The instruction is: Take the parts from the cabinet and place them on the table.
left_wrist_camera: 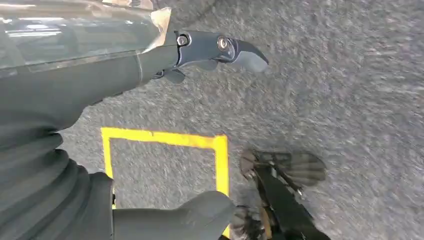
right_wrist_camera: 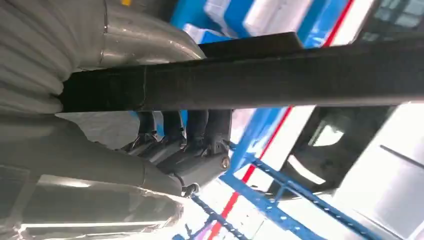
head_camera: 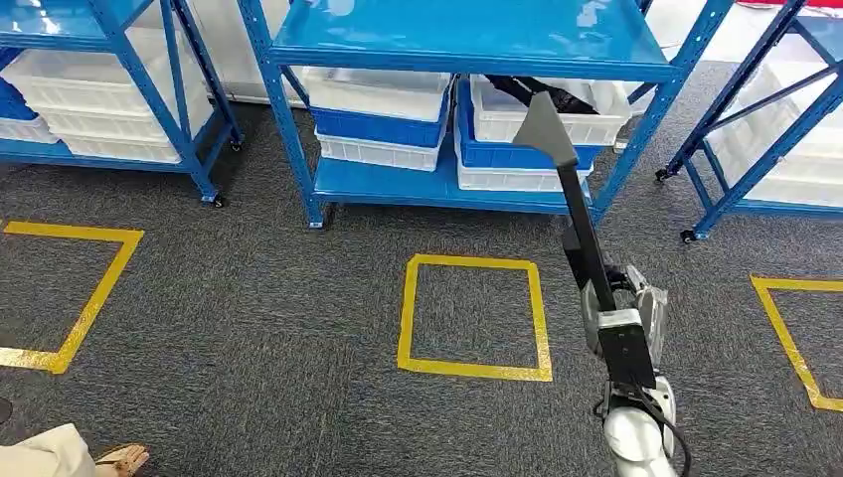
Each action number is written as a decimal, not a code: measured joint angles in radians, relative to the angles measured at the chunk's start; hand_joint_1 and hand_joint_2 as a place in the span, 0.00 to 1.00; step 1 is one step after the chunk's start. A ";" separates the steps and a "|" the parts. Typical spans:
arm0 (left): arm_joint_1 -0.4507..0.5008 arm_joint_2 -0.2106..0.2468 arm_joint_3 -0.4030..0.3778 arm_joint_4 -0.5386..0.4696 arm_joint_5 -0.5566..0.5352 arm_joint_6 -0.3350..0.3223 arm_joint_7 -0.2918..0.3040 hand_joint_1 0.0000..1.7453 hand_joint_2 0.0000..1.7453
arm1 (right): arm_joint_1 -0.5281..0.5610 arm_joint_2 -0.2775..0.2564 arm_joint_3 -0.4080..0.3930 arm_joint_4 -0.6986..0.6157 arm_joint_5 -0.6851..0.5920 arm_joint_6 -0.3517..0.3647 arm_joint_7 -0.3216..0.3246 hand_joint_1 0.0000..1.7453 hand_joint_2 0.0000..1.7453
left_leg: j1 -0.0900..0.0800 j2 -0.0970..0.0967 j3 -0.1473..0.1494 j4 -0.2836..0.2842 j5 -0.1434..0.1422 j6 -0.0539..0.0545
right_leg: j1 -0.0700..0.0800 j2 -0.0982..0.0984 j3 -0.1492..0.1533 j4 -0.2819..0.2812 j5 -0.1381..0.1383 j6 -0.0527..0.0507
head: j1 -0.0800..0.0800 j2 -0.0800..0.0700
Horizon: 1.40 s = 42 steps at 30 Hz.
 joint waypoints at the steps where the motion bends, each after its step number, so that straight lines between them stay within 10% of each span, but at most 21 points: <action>1: -0.002 0.000 -0.003 0.000 -0.006 0.000 0.000 0.00 1.00 | 0.012 0.002 -0.004 -0.009 0.005 0.002 0.000 1.00 1.00 | -0.001 0.000 -0.009 0.001 0.007 -0.002 | 0.000 0.000 0.044 -0.056 0.017 0.009 | 0.000 0.000; 4: -0.010 0.000 -0.010 -0.001 -0.007 0.002 0.000 0.00 1.00 | 0.027 0.005 -0.013 -0.036 0.015 0.009 -0.001 1.00 1.00 | -0.003 0.000 -0.025 0.006 0.024 -0.015 | -0.001 -0.003 0.213 -0.312 0.068 0.019 | 0.002 0.000; 9: -0.014 0.003 -0.011 -0.002 -0.008 0.006 -0.001 0.00 1.00 | 0.046 0.014 -0.024 -0.054 0.018 0.009 -0.003 1.00 1.00 | 0.001 -0.001 -0.039 0.017 0.039 -0.042 | -0.005 -0.001 0.197 -0.326 0.097 -0.023 | -0.001 0.000; 14: -0.014 0.003 -0.013 -0.002 -0.008 0.006 -0.001 0.00 1.00 | 0.049 0.022 -0.027 -0.062 0.018 0.010 -0.004 1.00 1.00 | 0.014 -0.004 -0.138 0.317 -0.166 -0.071 | 0.005 -0.003 0.165 -0.323 0.132 -0.041 | -0.007 0.000; 16: -0.014 0.003 -0.013 -0.002 -0.011 0.007 -0.002 0.00 1.00 | 0.054 0.024 -0.028 -0.062 0.018 0.011 -0.005 1.00 1.00 | 0.016 -0.004 -0.099 0.292 -0.149 -0.071 | 0.007 -0.002 0.150 -0.320 0.143 -0.038 | -0.007 0.000; 19: -0.019 0.005 -0.013 -0.006 -0.008 0.010 -0.038 0.00 1.00 | 0.055 0.029 -0.031 -0.068 0.025 0.021 -0.013 1.00 1.00 | 0.014 -0.008 0.080 0.017 -0.082 -0.054 | 0.006 -0.001 0.142 -0.319 0.152 -0.031 | -0.007 0.000; 24: -0.025 0.004 -0.011 -0.009 0.008 0.005 -0.058 0.00 1.00 | 0.042 0.045 -0.034 -0.073 0.060 0.047 -0.003 1.00 1.00 | -0.004 -0.005 0.076 -0.008 -0.060 -0.015 | 0.010 -0.002 0.127 -0.324 0.173 0.003 | -0.006 0.000; 28: -0.016 -0.004 0.002 -0.008 0.035 0.006 -0.061 0.00 1.00 | 0.016 0.045 -0.034 -0.066 0.060 0.065 0.002 1.00 1.00 | -0.001 0.004 0.051 -0.016 -0.033 0.003 | 0.005 -0.001 0.027 -0.102 0.041 -0.016 | 0.000 0.000; 30: -0.005 -0.007 0.019 -0.008 0.048 0.009 -0.063 0.00 1.00 | 0.004 0.046 -0.034 -0.055 0.055 0.069 0.002 1.00 1.00 | -0.001 0.005 0.035 -0.015 -0.022 0.001 | 0.004 -0.001 -0.007 0.002 0.007 -0.006 | 0.001 0.000; 34: 0.005 -0.013 0.044 -0.008 0.069 0.031 -0.050 0.00 1.00 | -0.030 0.050 -0.029 -0.039 0.053 0.082 0.002 1.00 1.00 | 0.001 0.004 0.016 0.001 -0.014 -0.010 | -0.009 -0.003 0.174 -0.287 0.099 0.031 | 0.002 0.000; 39: 0.009 -0.017 0.074 -0.008 0.084 0.046 -0.038 0.00 1.00 | -0.059 0.054 -0.017 -0.023 0.042 0.089 -0.005 1.00 1.00 | -0.001 0.002 -0.002 0.014 -0.003 -0.041 | -0.001 0.003 0.177 -0.313 0.107 -0.009 | -0.002 0.000; 42: 0.010 -0.022 0.084 -0.008 0.086 0.044 -0.043 0.00 1.00 | -0.077 0.055 -0.005 -0.020 0.042 0.092 -0.014 1.00 1.00 | 0.008 -0.004 -0.045 0.120 -0.092 -0.059 | -0.008 0.006 0.170 -0.316 0.119 -0.028 | -0.007 0.000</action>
